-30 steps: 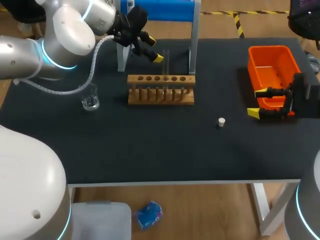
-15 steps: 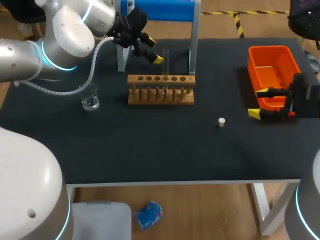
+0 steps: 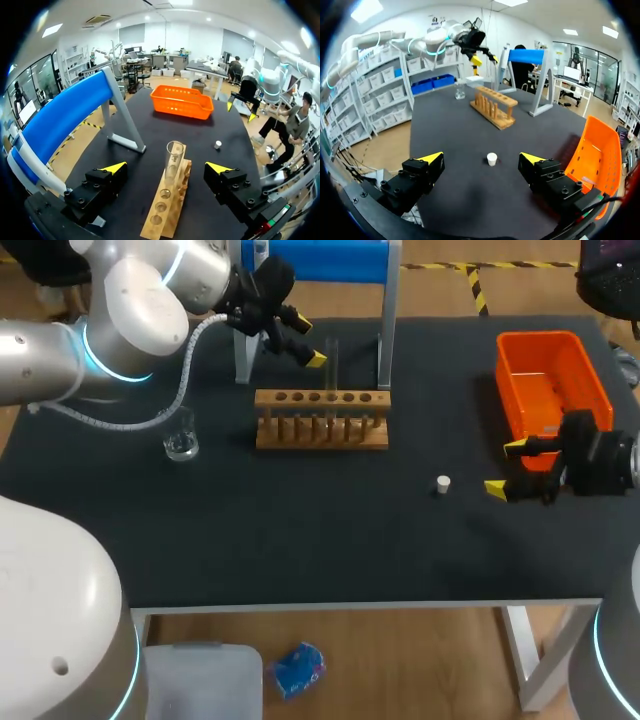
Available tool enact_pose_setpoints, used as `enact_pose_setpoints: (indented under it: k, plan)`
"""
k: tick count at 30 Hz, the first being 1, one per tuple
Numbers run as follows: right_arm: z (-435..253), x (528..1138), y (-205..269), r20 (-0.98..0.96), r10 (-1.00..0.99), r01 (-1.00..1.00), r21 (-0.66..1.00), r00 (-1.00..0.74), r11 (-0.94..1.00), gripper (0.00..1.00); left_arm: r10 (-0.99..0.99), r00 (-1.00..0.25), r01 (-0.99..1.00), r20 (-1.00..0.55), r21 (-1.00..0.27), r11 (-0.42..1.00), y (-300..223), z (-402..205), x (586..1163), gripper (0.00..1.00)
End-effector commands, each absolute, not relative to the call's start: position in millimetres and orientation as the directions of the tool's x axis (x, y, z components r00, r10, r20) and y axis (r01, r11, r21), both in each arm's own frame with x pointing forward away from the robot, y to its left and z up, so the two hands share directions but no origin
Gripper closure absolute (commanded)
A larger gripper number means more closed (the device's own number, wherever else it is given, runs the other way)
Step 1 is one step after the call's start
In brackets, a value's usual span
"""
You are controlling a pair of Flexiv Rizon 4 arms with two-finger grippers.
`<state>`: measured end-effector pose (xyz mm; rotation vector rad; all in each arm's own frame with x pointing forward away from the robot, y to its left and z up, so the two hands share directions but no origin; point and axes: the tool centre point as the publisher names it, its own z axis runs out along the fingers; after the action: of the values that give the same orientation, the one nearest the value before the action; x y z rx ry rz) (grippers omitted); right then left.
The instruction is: Invert the test tube, pick up the pipette, mount the tip to pipette, aspirate from beaker and dispense into the tube, eject the tip, return the pipette, and cap with the stopper.
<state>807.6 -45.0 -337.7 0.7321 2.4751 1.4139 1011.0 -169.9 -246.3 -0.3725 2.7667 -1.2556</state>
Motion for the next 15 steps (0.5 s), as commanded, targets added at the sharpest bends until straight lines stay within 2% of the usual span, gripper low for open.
enact_pose_setpoints:
  k: [1,12,13,14,15]
  plan:
    - [-363,824,-31,0.051,0.504,0.316,0.832,-0.862,0.457,0.0,-0.25,-0.968,-0.188,0.03,-0.747,0.638,-170,-245,1012,0.0]
    - [-391,839,-19,0.031,0.501,0.31,0.819,-0.865,0.484,0.0,-0.25,-0.968,-0.188,0.03,-0.747,0.638,-170,-245,1012,0.0]
    - [-393,840,-17,0.034,0.5,0.311,0.819,-0.865,0.483,0.16,-0.25,-0.968,-0.188,0.03,-0.747,0.638,-170,-245,1012,0.0]
    - [-395,840,-16,0.036,0.501,0.314,0.818,-0.864,0.483,0.23,-0.25,-0.968,-0.188,0.03,-0.747,0.638,-170,-245,1012,0.0]
    - [-397,841,-14,0.042,0.498,0.318,0.816,-0.866,0.483,0.21,-0.25,-0.968,-0.188,0.03,-0.747,0.638,-170,-245,1012,0.0]
